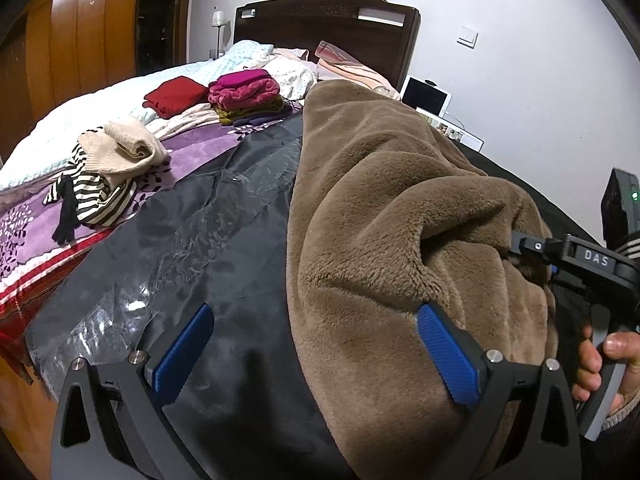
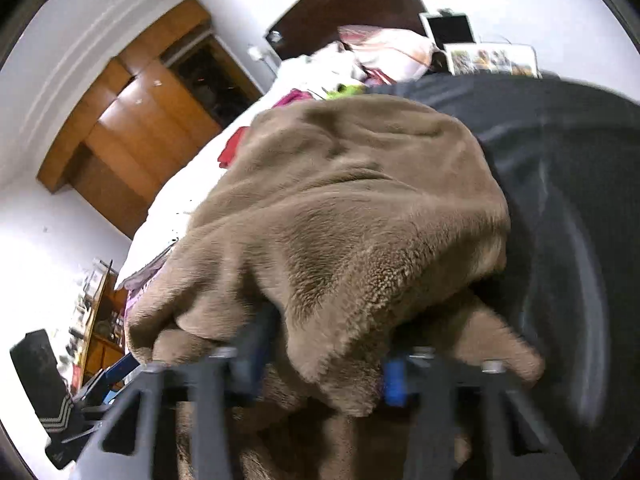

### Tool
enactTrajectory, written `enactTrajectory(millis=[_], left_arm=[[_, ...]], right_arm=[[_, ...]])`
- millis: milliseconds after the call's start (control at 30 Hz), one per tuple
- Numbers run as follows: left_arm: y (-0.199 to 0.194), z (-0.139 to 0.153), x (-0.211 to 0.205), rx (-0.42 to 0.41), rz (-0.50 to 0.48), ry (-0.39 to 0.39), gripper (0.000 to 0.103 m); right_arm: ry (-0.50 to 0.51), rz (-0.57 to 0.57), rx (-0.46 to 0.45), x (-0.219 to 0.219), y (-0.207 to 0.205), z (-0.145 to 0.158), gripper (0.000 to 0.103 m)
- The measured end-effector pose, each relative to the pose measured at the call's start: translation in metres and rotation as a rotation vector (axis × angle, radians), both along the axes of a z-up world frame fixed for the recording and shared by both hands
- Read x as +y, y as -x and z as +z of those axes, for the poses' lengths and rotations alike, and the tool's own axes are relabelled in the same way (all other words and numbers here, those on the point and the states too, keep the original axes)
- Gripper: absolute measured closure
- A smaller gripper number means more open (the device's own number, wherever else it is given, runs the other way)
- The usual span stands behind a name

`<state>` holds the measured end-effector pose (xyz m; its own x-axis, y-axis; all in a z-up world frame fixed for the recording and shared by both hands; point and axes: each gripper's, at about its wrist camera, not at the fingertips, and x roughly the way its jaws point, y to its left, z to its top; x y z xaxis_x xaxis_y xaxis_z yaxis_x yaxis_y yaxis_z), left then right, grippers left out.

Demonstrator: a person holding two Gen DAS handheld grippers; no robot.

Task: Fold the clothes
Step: 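Lift the gripped blanket edge up high with the right gripper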

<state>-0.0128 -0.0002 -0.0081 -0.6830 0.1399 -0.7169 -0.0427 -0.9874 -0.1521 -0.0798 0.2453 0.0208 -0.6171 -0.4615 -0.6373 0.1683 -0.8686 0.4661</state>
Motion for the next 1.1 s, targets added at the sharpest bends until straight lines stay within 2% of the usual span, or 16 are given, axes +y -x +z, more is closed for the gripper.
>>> enactTrajectory(millis=[67,167,367,700,1033,1100], left_arm=[[0.0,0.001,0.0,0.0,0.0,-0.001,0.001],[-0.002,0.004,0.002,0.007,-0.004,0.005,0.001],[-0.012,0.021,0.018,0.052,-0.064,0.001,0.001],[-0.046,0.063,0.073,0.176,-0.266,0.004,0.001],[-0.103,0.11,0.128,0.328,-0.441,0.026,0.001],[-0.118,0.117,0.138,0.358,-0.479,0.025,0.001]], right_arm=[[-0.009,-0.034,0.081,0.005,-0.011,0.017,0.088],[-0.017,-0.087,0.203,0.017,-0.031,0.048,0.091],[-0.055,-0.185,0.431,0.042,-0.088,0.123,0.092],[-0.144,-0.293,0.763,0.056,-0.209,0.22,0.092],[-0.316,-0.441,1.08,0.041,-0.353,0.278,0.092],[-0.347,-0.459,1.119,0.036,-0.377,0.289,0.092]])
